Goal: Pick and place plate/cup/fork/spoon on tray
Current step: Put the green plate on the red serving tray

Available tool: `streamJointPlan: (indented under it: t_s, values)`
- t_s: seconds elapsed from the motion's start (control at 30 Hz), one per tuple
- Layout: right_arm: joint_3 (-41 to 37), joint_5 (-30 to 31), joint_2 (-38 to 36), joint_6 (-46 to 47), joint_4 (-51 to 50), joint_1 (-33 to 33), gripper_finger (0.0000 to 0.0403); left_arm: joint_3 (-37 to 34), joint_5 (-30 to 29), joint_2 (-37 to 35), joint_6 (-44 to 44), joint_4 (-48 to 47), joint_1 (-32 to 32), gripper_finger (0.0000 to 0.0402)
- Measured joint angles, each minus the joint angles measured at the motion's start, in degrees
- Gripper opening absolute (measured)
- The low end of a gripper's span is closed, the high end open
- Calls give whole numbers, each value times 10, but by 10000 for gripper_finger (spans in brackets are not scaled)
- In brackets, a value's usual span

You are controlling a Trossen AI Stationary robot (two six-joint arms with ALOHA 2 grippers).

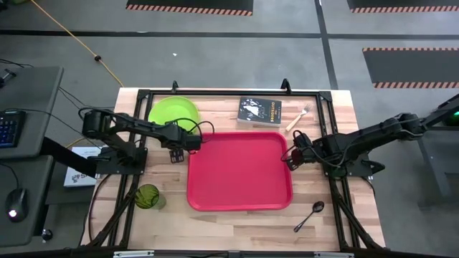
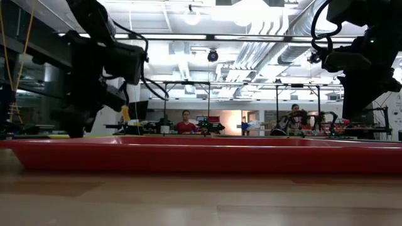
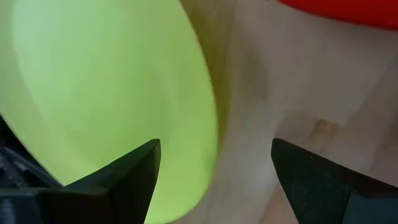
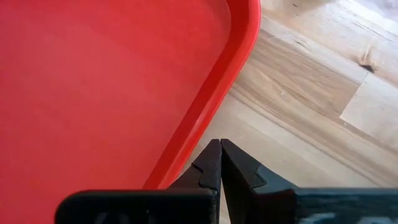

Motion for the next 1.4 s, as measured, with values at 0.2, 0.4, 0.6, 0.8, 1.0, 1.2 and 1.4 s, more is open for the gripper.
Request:
streamJointPlan:
  t_s: [0.2, 0.4, 0.6, 0.8, 1.0, 1.2, 1.4]
  values:
    - [0, 3, 0, 0, 4, 0, 0, 2, -14, 27, -9, 7, 7, 264]
    - [0, 11, 0, 0, 20, 0, 0, -2, -63, 32, -25, 18, 22, 185]
    - [0, 12, 0, 0, 41, 0, 0, -1, -57, 31, -19, 38, 47, 87]
    - [0, 10, 0, 0, 46, 0, 0, 1, -63, 29, -4, 34, 52, 9]
    - [0, 10, 0, 0, 49, 0, 0, 23, -60, 1, -5, 3, 47, 7]
    - [0, 13, 0, -4, 51, 0, 0, 75, -55, -59, -4, -55, 47, 2]
    - [0, 17, 0, -4, 53, 0, 0, 155, -61, -105, 26, -102, 39, 1]
